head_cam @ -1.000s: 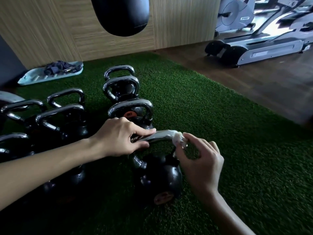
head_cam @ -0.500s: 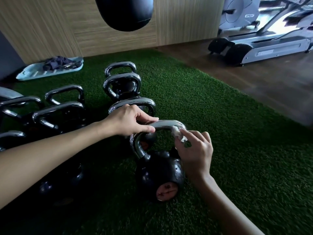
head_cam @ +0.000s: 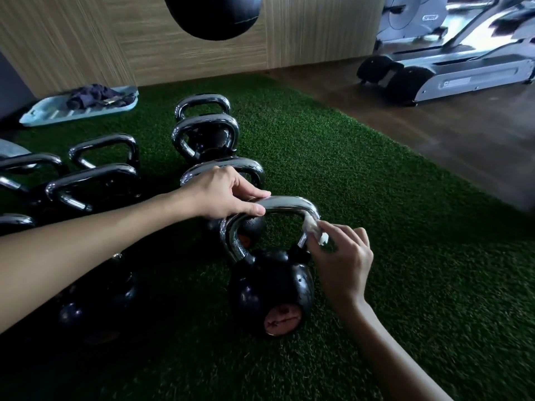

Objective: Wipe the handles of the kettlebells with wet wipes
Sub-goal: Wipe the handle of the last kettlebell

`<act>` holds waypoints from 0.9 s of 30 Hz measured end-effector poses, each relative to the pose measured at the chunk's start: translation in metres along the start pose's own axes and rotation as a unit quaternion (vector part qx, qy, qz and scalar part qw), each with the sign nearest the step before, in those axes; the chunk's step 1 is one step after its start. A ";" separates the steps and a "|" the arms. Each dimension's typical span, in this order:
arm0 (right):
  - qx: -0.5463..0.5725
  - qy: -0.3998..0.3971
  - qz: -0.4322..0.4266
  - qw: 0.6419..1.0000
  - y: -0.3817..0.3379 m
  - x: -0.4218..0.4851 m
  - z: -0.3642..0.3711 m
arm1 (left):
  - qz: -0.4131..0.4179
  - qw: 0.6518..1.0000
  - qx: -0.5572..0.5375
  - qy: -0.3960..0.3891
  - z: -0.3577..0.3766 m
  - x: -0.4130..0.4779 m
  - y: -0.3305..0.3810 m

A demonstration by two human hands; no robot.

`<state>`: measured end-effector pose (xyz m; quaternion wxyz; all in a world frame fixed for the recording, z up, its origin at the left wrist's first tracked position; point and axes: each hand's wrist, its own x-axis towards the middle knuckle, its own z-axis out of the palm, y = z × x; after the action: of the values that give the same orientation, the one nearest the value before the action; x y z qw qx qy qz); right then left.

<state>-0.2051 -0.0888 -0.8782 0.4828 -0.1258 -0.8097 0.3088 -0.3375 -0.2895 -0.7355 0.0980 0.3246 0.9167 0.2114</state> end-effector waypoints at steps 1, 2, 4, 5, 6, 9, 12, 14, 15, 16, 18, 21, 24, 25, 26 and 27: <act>-0.001 -0.003 0.002 1.000 -0.001 0.004 0.001 | -0.002 1.000 0.002 0.001 0.000 0.001 0.001; -0.003 -0.004 0.007 1.000 -0.002 0.007 0.002 | -0.001 1.000 0.005 0.002 0.000 0.001 0.002; -0.008 -0.014 0.004 1.000 0.002 0.002 0.000 | -0.001 1.000 0.017 0.008 0.001 0.002 0.001; -0.010 -0.029 -0.004 1.000 0.005 -0.006 -0.002 | -0.001 1.000 0.019 0.010 0.001 0.002 0.001; -0.013 -0.050 -0.008 0.999 0.008 -0.015 -0.004 | 0.001 1.000 0.012 0.012 0.001 0.001 0.000; 0.000 -0.101 0.020 0.995 0.013 -0.027 -0.014 | 0.015 0.999 -0.005 0.029 0.004 -0.006 0.001; 0.047 -0.088 0.070 0.992 -0.001 -0.010 -0.033 | 0.038 0.996 0.011 0.085 0.011 -0.028 0.007; 0.090 -0.070 0.135 0.984 -0.013 0.003 -0.049 | 0.044 0.990 0.040 0.130 0.018 -0.048 0.011; 0.109 -0.074 0.164 0.978 -0.017 0.007 -0.057 | 0.048 0.986 0.057 0.147 0.022 -0.057 0.012; 0.129 -0.089 0.186 0.970 -0.019 0.011 -0.064 | 0.049 0.984 0.067 0.159 0.025 -0.068 0.013; 0.185 -0.130 0.217 0.950 -0.025 0.019 -0.077 | 0.045 0.982 0.071 0.167 0.031 -0.087 0.015; 0.243 -0.166 0.238 0.926 -0.038 0.028 -0.088 | 0.071 0.978 0.070 0.185 0.045 -0.119 0.021; 0.260 -0.217 0.252 0.906 -0.053 0.031 -0.090 | 0.112 0.962 0.067 0.238 0.059 -0.142 0.022; 0.267 -0.231 0.254 0.900 -0.058 0.032 -0.089 | 0.114 0.959 0.049 0.254 0.058 -0.144 0.024; 0.275 -0.241 0.254 0.895 -0.064 0.032 -0.090 | 0.118 0.956 0.031 0.267 0.055 -0.145 0.028; 0.284 -0.251 0.252 0.890 -0.069 0.034 -0.090 | 0.121 0.953 0.024 0.277 0.051 -0.143 0.034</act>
<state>-0.1380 -0.0915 -0.7803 0.1846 -0.1017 -0.7228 0.6582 -0.1922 -0.3406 -0.7599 -0.1939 0.3642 0.8663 0.2817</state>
